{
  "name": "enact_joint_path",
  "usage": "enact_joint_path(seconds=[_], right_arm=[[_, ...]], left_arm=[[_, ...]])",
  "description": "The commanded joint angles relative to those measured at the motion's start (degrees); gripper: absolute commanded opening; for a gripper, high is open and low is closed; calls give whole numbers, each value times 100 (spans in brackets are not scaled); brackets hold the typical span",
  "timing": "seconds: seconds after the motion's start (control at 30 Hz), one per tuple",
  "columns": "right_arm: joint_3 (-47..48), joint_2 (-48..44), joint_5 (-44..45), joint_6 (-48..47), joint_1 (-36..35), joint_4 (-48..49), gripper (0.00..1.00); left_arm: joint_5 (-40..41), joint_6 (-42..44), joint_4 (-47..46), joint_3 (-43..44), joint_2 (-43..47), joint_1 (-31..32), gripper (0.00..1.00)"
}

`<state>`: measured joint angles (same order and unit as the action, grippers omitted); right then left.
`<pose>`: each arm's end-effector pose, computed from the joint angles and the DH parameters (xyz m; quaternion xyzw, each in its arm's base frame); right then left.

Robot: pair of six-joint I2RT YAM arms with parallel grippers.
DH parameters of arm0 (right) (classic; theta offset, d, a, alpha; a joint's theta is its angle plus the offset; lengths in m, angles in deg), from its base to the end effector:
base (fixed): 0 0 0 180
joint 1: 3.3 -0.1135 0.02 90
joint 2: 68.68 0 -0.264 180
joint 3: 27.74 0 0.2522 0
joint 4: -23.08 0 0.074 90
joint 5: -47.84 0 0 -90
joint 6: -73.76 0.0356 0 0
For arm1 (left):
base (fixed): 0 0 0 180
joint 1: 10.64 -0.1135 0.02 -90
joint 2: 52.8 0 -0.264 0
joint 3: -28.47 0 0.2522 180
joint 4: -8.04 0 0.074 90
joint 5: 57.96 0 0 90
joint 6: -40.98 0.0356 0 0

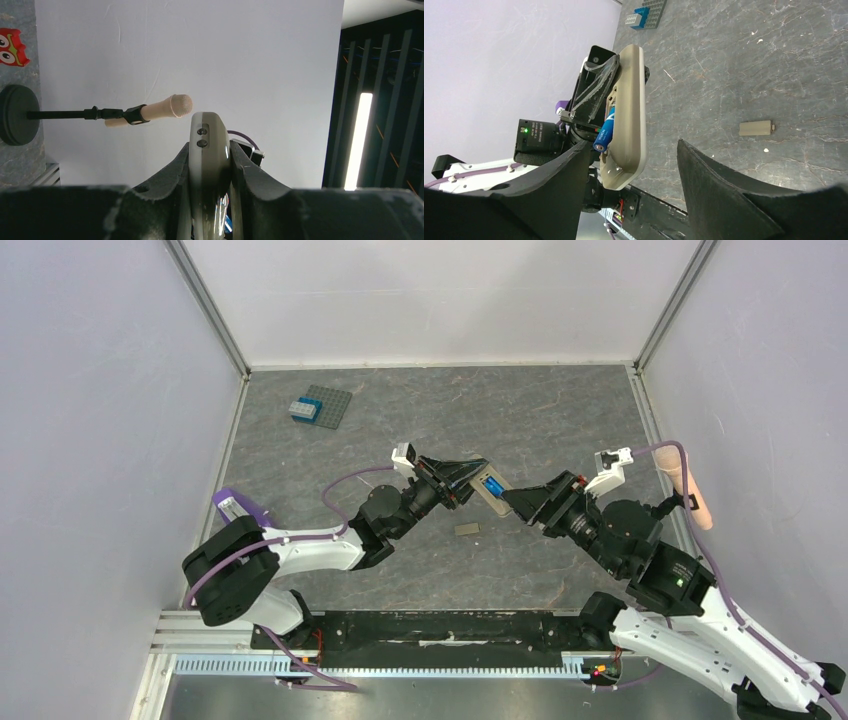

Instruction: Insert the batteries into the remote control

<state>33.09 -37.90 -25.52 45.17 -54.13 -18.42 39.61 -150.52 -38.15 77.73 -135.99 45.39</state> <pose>0.0821 0.0846 0.3534 0.1618 0.7543 0.4576 0.4422 0.1742 -0.2501 0.2581 -0.2894 0.5577 -0.7539 0.1920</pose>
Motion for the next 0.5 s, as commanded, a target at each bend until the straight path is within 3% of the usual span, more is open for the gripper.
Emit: enact_joint_path(seconds=[0.0, 0.47], right_arm=[[83, -71, 237, 116, -10, 120, 66], [-118, 84, 27, 119, -12, 160, 59]], left_arm=[[62, 94, -360, 35, 158, 38, 2], [26, 95, -381, 50, 172, 40, 2]])
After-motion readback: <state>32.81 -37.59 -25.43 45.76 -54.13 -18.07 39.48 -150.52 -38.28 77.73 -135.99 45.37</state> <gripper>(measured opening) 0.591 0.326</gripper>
